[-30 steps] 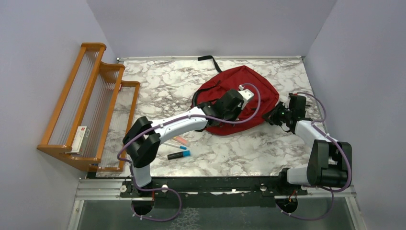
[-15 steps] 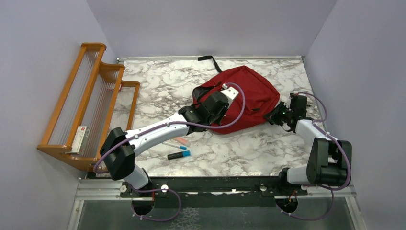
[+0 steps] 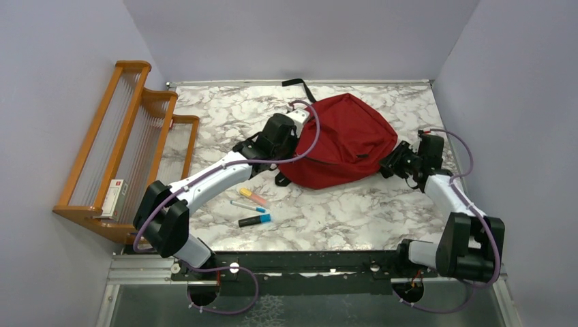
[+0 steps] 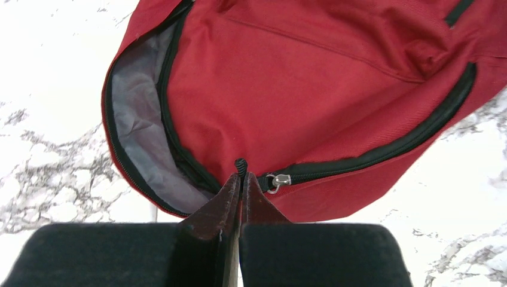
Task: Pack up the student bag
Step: Zip the student bag at the center of the board.
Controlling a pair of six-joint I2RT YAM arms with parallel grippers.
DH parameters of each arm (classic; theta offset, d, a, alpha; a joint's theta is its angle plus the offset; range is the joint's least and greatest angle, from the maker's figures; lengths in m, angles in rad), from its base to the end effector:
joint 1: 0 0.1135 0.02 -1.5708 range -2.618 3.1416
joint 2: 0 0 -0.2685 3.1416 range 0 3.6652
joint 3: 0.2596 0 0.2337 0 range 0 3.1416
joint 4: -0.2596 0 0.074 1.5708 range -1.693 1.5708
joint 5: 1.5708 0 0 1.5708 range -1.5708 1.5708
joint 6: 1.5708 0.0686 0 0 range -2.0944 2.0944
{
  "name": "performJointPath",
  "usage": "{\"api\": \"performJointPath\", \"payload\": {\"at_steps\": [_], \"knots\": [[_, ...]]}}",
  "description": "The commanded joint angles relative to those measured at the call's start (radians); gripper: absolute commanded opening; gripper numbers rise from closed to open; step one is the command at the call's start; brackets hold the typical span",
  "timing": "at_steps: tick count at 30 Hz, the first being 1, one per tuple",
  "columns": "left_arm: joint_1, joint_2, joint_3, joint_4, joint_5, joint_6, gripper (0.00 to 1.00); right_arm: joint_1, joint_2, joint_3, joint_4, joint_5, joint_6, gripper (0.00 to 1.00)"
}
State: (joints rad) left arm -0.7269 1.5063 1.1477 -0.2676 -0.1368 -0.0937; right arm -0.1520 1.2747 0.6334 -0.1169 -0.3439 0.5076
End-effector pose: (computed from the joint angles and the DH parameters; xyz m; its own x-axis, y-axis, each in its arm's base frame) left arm 0.2680 -0.2258 0.2751 -0.4899 0.3116 -0.8142 0.5323 0.8466 0.0038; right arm 0.2597 -0.0164 0.1880 -0.6423 0.5614 -0.5218 0.2435 0.7950 0.5555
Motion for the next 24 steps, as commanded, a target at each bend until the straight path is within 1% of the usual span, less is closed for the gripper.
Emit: {"api": "performJointPath", "payload": {"at_steps": [1, 2, 5, 7, 10, 13, 15, 20, 24], "knots": [[0.002, 0.013, 0.066, 0.081, 0.091, 0.062, 0.00, -0.012, -0.114, 0.045, -0.094, 0.035, -0.102, 0.45], [0.002, 0.019, 0.074, 0.084, 0.089, 0.072, 0.00, -0.011, -0.140, 0.055, -0.116, 0.047, -0.116, 0.49], [0.016, 0.020, 0.079, 0.094, 0.092, 0.076, 0.00, -0.011, -0.226, 0.085, -0.173, 0.062, -0.163, 0.55], [0.027, 0.005, 0.061, 0.115, 0.099, 0.070, 0.00, -0.012, -0.296, 0.093, -0.173, 0.016, -0.198, 0.59], [0.052, -0.020, 0.024, 0.147, 0.120, 0.051, 0.00, -0.009, -0.348, 0.104, -0.137, -0.113, -0.237, 0.65], [0.075, -0.041, -0.014, 0.183, 0.136, 0.016, 0.00, 0.010, -0.322, 0.140, -0.124, -0.246, -0.271, 0.65], [0.092, -0.047, -0.037, 0.208, 0.175, -0.014, 0.00, 0.045, -0.298, 0.156, -0.100, -0.307, -0.299, 0.65], [0.114, -0.040, -0.049, 0.233, 0.238, -0.044, 0.00, 0.199, -0.245, 0.179, 0.000, -0.377, -0.366, 0.64], [0.122, -0.038, -0.050, 0.238, 0.261, -0.054, 0.00, 0.350, -0.149, 0.219, 0.060, -0.388, -0.427, 0.64]]}}
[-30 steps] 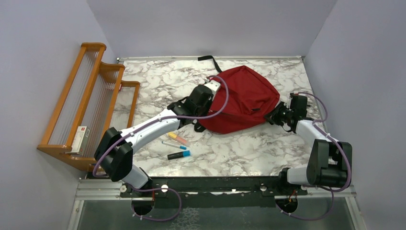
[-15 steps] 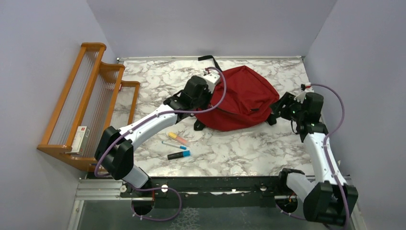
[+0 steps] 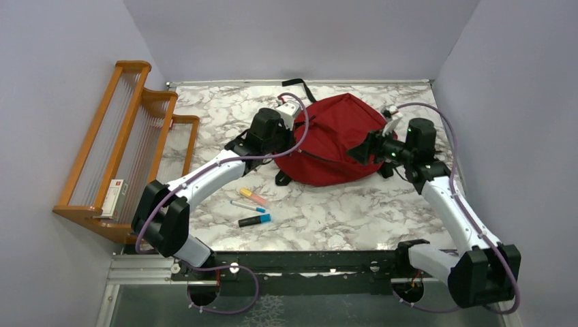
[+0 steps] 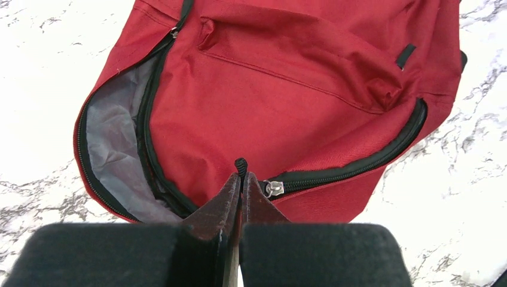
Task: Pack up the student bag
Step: Zip the student bag at the center of the board.
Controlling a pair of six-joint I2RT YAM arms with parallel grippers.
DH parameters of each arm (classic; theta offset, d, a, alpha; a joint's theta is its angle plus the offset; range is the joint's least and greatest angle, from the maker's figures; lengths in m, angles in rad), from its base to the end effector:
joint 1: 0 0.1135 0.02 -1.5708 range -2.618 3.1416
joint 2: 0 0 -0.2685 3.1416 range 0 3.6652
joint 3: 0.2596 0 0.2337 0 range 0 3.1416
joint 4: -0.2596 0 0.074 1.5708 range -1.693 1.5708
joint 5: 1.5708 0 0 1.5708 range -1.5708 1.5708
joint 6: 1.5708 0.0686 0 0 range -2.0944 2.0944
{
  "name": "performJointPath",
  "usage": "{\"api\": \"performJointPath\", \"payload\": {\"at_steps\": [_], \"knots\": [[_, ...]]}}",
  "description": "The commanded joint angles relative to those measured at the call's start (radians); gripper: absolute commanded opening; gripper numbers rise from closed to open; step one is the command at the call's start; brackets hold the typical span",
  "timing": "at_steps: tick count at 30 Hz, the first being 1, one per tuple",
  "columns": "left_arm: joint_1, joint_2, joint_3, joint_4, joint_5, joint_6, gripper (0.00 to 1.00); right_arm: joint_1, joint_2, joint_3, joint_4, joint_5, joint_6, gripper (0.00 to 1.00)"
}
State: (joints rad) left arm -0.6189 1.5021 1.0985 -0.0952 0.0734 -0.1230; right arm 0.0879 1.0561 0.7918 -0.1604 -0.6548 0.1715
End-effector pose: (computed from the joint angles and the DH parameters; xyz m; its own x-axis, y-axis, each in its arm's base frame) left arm 0.2886 -0.2117 0.2797 -0.4641 0.1804 -0.8672 0.5785 0.8031 -0.1426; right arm 0.2339 0.0626 0.2932 -0.5107 0.0909 -0.8550 -0.5432 0.7367 0.4028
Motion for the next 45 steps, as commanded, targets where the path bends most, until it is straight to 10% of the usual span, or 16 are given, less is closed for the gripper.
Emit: {"api": "performJointPath", "payload": {"at_steps": [1, 17, 27, 39, 45], "knots": [[0.016, -0.034, -0.002, 0.067, 0.057, -0.027, 0.00, 0.146, 0.100, 0.075, 0.112, -0.074, -0.108, 0.64], [0.022, -0.040, -0.003, 0.070, 0.098, -0.032, 0.00, 0.400, 0.485, 0.273, 0.124, 0.000, -0.352, 0.62], [0.042, -0.034, -0.005, 0.086, 0.141, -0.052, 0.00, 0.420, 0.495, 0.225, 0.092, 0.075, -0.400, 0.46], [0.079, -0.001, -0.005, 0.091, 0.155, -0.063, 0.00, 0.421, 0.443, 0.129, 0.113, 0.046, -0.392, 0.02], [0.112, 0.014, 0.009, 0.054, 0.049, -0.083, 0.00, 0.422, 0.393, 0.126, 0.029, -0.110, -0.460, 0.01]]}}
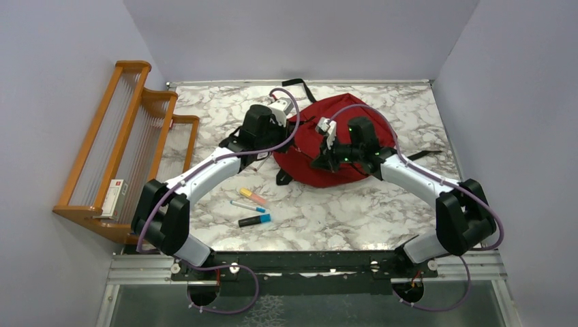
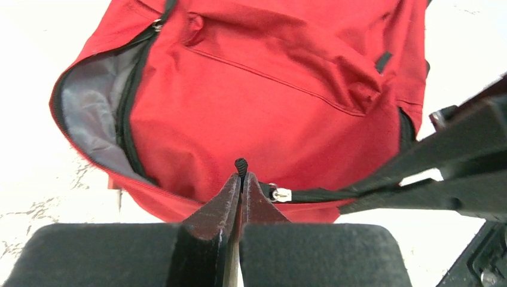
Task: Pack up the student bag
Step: Zip the student bag at the center of the board.
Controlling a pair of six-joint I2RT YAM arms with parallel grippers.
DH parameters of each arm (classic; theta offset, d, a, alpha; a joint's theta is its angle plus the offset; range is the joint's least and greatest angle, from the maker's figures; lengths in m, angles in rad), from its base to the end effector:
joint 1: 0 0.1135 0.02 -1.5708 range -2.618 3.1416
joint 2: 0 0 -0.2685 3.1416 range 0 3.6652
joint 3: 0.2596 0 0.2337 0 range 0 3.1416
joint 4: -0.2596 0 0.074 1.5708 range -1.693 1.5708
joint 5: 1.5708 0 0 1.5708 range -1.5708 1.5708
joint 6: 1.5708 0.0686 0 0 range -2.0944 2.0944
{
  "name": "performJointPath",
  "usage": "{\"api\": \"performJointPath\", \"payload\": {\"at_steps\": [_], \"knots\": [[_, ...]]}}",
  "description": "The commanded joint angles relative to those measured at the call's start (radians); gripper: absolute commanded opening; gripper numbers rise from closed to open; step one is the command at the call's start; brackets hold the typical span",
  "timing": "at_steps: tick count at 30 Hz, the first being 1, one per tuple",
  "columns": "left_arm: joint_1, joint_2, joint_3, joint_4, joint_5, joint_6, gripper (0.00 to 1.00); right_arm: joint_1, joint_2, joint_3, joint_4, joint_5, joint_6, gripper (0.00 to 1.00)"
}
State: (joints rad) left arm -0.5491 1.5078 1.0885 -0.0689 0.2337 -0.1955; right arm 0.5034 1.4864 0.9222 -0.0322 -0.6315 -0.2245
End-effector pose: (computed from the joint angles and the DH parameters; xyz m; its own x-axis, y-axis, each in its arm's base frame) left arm 0.2972 -0.2005 0.2783 -0.5250 0.0997 -0.8453 0.5915 0.7568 -0.2781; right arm 0.2672 0.1934 0.2383 -0.2977 -0.3691 -0.8804 -0.9062 0.3993 0.1391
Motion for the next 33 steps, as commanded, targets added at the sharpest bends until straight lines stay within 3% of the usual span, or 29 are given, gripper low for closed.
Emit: {"api": "performJointPath", "payload": {"at_steps": [1, 6, 14, 22, 28, 33], "knots": [[0.050, 0.014, 0.032, 0.012, -0.134, -0.015, 0.00, 0.006, -0.033, 0.010, -0.139, -0.181, -0.086, 0.01], [0.082, 0.061, 0.099, -0.053, -0.194, 0.007, 0.00, 0.012, -0.029, 0.060, -0.286, -0.307, -0.135, 0.01], [0.127, 0.185, 0.249, -0.115, -0.264, 0.060, 0.00, 0.030, -0.098, 0.072, -0.429, -0.279, -0.172, 0.01], [0.143, 0.333, 0.432, -0.166, -0.260, 0.119, 0.00, 0.072, -0.065, 0.133, -0.616, -0.301, -0.229, 0.01], [0.143, 0.277, 0.346, -0.124, -0.122, 0.120, 0.00, 0.072, -0.154, 0.105, -0.424, -0.237, -0.092, 0.37], [0.139, 0.225, 0.291, -0.097, -0.084, 0.112, 0.00, 0.071, -0.177, 0.089, -0.177, 0.019, 0.176, 0.45]]}}
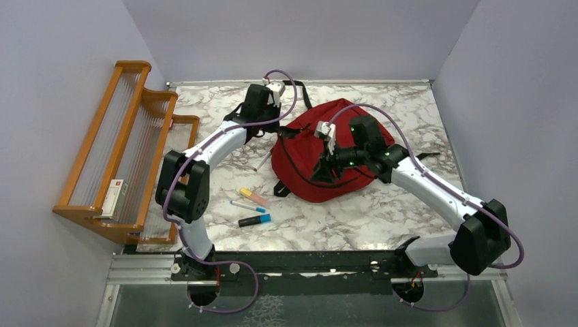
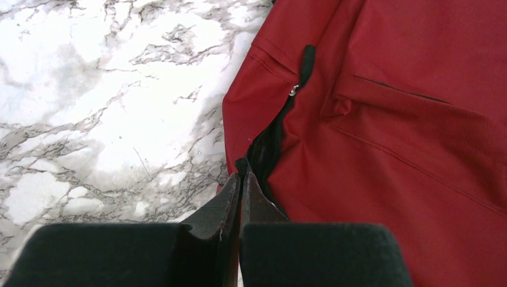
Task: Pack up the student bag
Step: Zip the student bag at the center of the board.
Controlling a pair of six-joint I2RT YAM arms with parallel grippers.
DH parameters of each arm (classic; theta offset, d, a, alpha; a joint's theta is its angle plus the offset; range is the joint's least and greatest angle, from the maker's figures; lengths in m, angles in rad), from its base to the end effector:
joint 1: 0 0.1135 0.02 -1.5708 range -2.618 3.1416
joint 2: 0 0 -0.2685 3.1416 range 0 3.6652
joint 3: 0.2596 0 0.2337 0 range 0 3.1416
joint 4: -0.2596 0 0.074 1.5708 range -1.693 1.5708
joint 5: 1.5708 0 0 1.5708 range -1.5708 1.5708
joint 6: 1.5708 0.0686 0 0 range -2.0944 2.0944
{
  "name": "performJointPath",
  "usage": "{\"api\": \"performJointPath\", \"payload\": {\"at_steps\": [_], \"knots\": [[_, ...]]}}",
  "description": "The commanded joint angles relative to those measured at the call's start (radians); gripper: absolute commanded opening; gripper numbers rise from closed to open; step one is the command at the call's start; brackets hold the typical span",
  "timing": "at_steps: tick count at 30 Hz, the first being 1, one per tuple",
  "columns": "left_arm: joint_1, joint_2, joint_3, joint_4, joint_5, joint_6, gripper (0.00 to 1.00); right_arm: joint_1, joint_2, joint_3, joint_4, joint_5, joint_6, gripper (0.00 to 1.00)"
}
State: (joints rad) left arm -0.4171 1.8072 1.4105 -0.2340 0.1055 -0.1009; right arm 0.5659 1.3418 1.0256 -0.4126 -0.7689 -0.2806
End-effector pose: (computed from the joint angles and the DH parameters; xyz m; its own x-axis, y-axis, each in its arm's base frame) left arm 0.3895 -0.1805 0.2587 -0.5848 0.1496 -0.7973 0.4239 0.8943 -0.1431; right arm 0.2145 0.1927 0.2797 -0.3122 -0.4341 -0.8450 -0.9467 0.2168 0.2384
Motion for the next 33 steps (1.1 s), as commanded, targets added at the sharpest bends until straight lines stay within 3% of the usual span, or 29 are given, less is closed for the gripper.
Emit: {"api": "performJointPath", "payload": {"at_steps": [1, 6, 11, 17, 23, 33], "knots": [[0.006, -0.082, -0.039, 0.073, 0.044, 0.018, 0.00, 0.008, -0.028, -0.018, 0.243, 0.189, 0.288, 0.46], [0.006, -0.097, -0.055, 0.073, 0.035, 0.009, 0.00, 0.009, 0.053, 0.011, 0.369, 0.293, 0.542, 0.46], [0.006, -0.101, -0.053, 0.076, 0.055, -0.008, 0.00, 0.009, 0.196, 0.078, 0.403, 0.331, 0.692, 0.54], [0.006, -0.105, -0.053, 0.078, 0.073, -0.010, 0.00, 0.015, 0.357, 0.198, 0.401, 0.329, 0.730, 0.58], [0.006, -0.111, -0.051, 0.075, 0.074, -0.008, 0.00, 0.020, 0.451, 0.261, 0.433, 0.447, 0.756, 0.59], [0.006, -0.102, -0.048, 0.078, 0.094, -0.019, 0.00, 0.046, 0.576, 0.364, 0.415, 0.428, 0.748, 0.58]]}}
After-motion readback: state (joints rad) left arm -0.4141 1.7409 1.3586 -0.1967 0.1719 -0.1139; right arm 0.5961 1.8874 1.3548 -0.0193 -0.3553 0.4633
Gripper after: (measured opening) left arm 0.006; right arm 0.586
